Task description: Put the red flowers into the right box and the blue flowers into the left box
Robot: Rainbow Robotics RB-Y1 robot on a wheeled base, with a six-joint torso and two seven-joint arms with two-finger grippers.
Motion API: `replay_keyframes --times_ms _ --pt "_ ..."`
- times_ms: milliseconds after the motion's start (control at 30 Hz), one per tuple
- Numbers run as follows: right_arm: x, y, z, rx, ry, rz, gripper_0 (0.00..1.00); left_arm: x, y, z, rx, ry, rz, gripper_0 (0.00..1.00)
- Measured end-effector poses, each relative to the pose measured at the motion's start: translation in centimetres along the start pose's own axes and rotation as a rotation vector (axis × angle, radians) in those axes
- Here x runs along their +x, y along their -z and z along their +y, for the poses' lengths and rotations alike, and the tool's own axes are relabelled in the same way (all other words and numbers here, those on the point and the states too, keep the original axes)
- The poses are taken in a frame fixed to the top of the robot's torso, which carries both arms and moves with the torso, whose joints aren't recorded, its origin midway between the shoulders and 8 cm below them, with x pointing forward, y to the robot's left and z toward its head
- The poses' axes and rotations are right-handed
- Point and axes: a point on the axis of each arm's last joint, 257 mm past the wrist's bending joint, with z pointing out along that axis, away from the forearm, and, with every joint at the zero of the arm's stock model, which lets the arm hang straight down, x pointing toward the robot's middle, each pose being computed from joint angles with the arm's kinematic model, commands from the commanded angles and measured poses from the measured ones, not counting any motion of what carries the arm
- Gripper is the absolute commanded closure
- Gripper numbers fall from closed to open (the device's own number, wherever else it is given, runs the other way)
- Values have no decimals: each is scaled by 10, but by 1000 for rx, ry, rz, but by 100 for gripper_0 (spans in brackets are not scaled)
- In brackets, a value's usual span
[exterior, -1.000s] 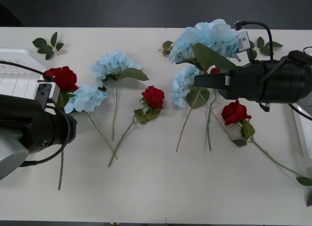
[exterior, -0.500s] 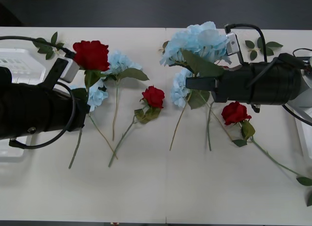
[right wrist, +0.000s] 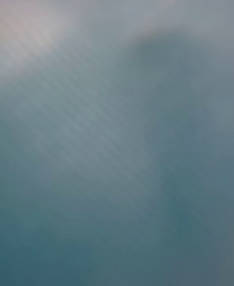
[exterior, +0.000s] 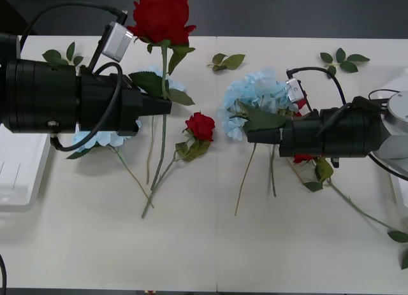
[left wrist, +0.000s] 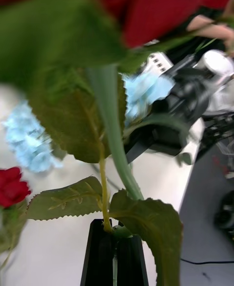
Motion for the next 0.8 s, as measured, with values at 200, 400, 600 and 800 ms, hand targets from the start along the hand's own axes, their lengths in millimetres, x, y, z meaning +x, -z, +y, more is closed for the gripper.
replay_keyframes --times_ms 200,400,600,800 --pt "19 5 -25 55 -46 21 100 -27 0 -13 190 -64 -67 100" --pt "26 11 -41 93 -56 30 100 -41 -14 -18 308 24 -61 100" --pt "40 16 -60 153 -2 83 98 -57 -39 -29 385 81 -59 100" --pt "53 27 -83 221 28 127 55 -58 -61 -39 409 87 -24 100"
